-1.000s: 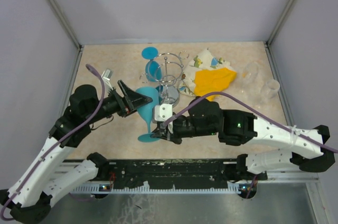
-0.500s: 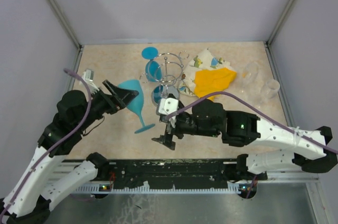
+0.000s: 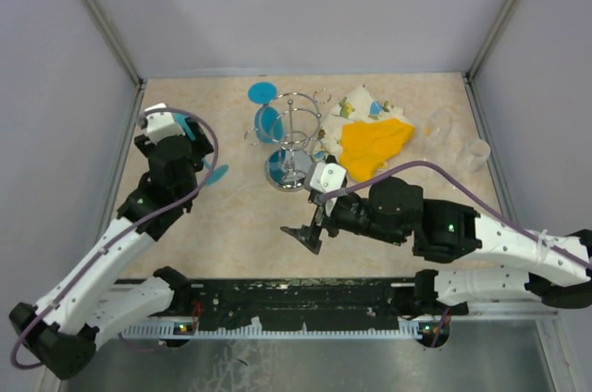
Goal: Take the wine glass off the wine glass rack
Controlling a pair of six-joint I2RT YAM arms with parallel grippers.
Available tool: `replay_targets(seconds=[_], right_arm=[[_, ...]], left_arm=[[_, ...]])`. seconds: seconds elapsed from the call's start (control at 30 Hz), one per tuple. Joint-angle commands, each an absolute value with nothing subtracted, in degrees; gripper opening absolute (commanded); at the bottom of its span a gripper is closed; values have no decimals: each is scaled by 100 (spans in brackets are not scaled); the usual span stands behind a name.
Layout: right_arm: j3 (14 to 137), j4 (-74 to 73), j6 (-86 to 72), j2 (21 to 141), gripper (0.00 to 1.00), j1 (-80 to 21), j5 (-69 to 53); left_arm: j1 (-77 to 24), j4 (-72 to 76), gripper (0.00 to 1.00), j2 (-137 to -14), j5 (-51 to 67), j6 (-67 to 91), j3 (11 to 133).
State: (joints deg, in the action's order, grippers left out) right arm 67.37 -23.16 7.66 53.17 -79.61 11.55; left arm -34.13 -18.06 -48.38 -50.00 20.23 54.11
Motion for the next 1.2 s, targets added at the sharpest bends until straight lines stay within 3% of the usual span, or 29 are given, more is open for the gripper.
replay_targets(seconds=[0.0,0.13,0.23,0.63,0.77,0.93,1.17], right_arm=[[6600,-1960,760,5326,99,-8006,1374],[6437,-1878,817,5291,99,-8007,1498],[6406,-1915,839,5249,99,-8000,1527],[6238,-2021,854,5045,99,-7933,1697],[6167,-2042,892,4925,99,-7904,1788],[6126,-2026,901,4875,99,-7870,1788],[6112,-2023,896,4869,99,-7831,1778]], left_arm=[[-2867,935,73,-5429,-5494,186,4735],[-1565,1577,75,-6354,-4570,881,4460],[-1104,2385,77,-7338,-4519,730,4556],[-958,8473,75,-11103,-5737,-3048,5142],[-921,9682,76,-11827,-5896,-3822,5433],[-846,10217,78,-12194,-5909,-4033,5603],[-835,10252,89,-12279,-6044,-3921,5600]])
